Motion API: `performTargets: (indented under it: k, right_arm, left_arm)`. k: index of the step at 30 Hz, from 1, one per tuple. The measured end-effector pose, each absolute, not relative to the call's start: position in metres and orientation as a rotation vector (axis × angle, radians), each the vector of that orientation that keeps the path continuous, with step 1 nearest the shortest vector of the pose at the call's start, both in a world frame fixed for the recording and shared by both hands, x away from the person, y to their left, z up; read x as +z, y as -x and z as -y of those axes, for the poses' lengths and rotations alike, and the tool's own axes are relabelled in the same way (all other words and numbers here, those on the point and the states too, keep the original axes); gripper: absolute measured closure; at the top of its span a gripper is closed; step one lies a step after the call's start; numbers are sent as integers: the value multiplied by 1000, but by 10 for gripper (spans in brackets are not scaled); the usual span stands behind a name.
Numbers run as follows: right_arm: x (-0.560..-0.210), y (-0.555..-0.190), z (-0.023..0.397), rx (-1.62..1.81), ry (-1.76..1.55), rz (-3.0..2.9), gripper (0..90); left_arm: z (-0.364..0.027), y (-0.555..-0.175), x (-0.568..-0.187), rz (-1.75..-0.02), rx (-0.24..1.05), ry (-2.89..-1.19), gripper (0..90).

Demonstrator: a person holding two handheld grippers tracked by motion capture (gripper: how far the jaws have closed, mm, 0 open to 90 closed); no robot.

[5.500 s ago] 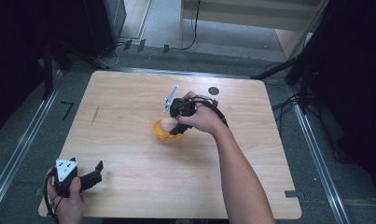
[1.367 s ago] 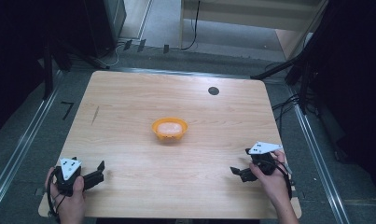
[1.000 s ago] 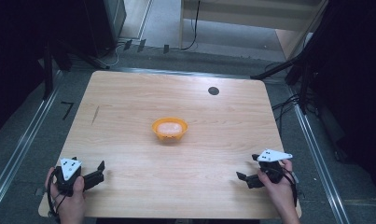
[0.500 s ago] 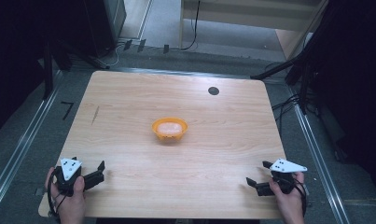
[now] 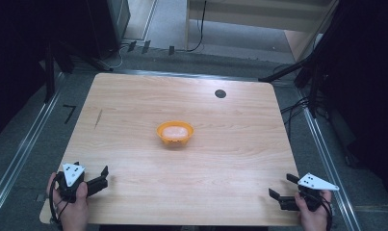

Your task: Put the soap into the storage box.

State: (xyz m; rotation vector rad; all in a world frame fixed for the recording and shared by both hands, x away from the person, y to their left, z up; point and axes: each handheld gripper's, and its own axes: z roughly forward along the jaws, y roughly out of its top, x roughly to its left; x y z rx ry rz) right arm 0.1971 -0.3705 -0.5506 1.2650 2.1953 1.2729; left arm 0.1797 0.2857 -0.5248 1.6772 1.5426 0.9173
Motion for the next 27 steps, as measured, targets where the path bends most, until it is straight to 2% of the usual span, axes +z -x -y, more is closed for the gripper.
performTargets:
  k: [27]
  right_arm:
    - [-553, -183, 395, 1321, -1320, -2098, 21]
  left_arm:
    - [-285, -180, -525, -1543, 926, -1683, 64]
